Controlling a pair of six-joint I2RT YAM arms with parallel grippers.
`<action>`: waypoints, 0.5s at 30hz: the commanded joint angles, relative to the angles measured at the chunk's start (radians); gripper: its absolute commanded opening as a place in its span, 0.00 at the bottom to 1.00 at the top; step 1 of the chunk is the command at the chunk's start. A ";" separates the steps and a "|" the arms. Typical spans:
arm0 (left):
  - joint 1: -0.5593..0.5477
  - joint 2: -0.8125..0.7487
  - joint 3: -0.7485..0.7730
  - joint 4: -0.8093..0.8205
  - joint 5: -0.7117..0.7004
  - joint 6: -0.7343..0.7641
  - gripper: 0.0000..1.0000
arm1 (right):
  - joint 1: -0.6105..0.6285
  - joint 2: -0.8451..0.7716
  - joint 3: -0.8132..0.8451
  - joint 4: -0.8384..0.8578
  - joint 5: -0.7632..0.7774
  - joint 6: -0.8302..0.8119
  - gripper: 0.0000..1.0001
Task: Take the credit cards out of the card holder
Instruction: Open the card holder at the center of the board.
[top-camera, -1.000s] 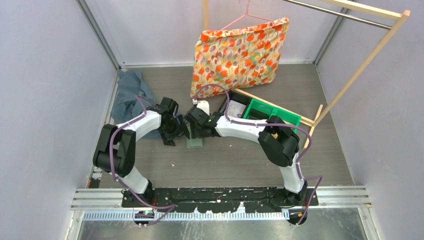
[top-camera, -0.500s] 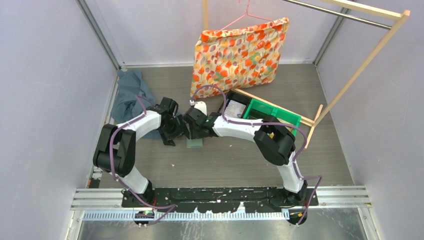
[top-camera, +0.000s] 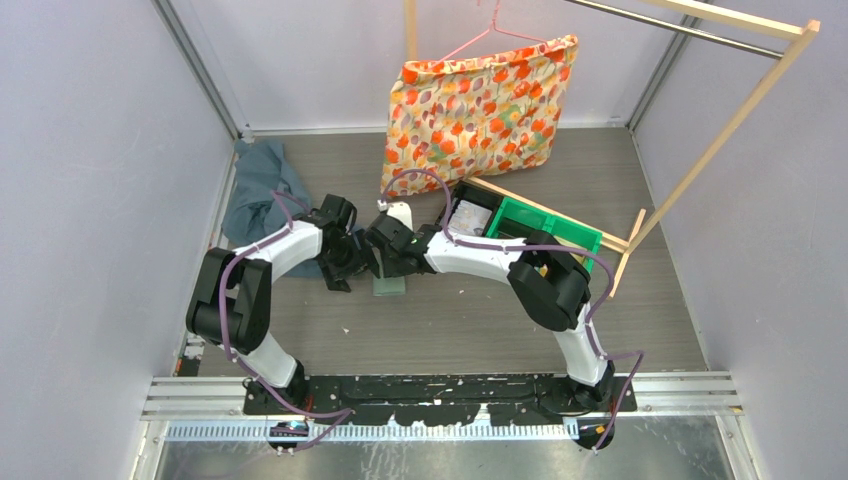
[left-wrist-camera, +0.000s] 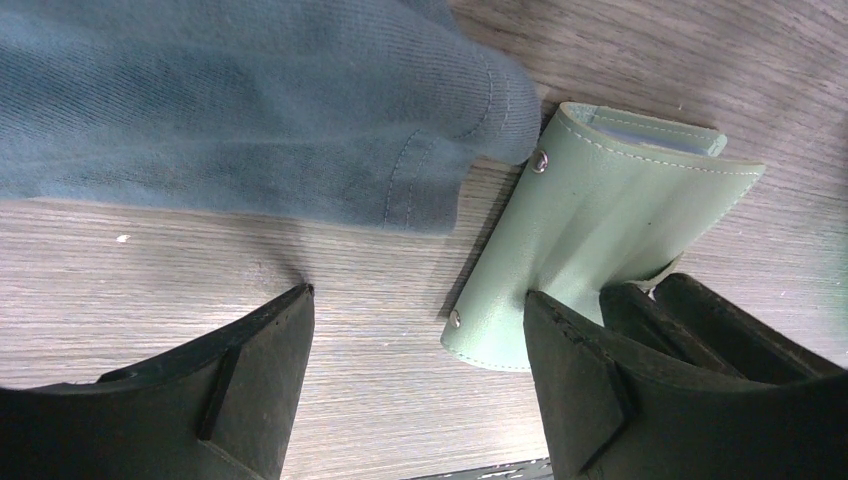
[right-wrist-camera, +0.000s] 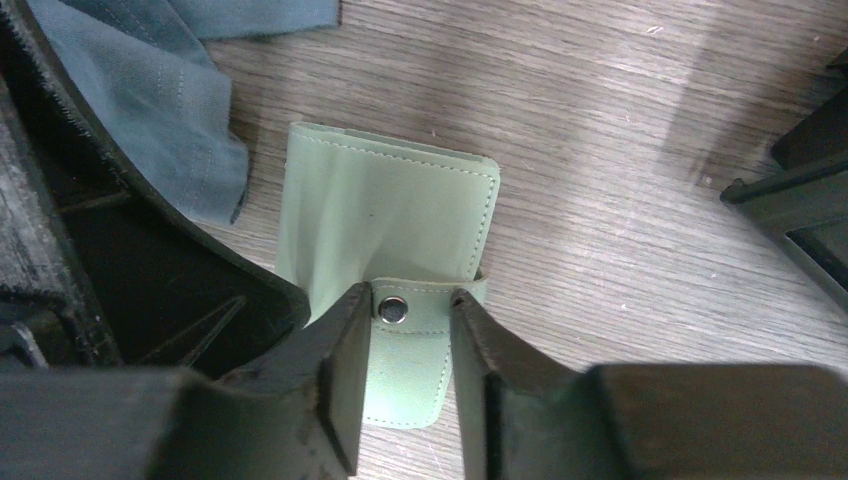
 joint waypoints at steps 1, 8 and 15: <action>0.004 0.016 -0.003 -0.014 -0.028 0.009 0.77 | -0.009 -0.058 -0.026 0.006 0.062 -0.003 0.26; 0.004 0.027 0.001 -0.014 -0.029 0.011 0.77 | -0.008 -0.079 -0.047 0.011 0.068 0.007 0.14; 0.004 0.028 0.002 -0.017 -0.033 0.012 0.77 | -0.007 -0.115 -0.074 0.010 0.075 0.010 0.01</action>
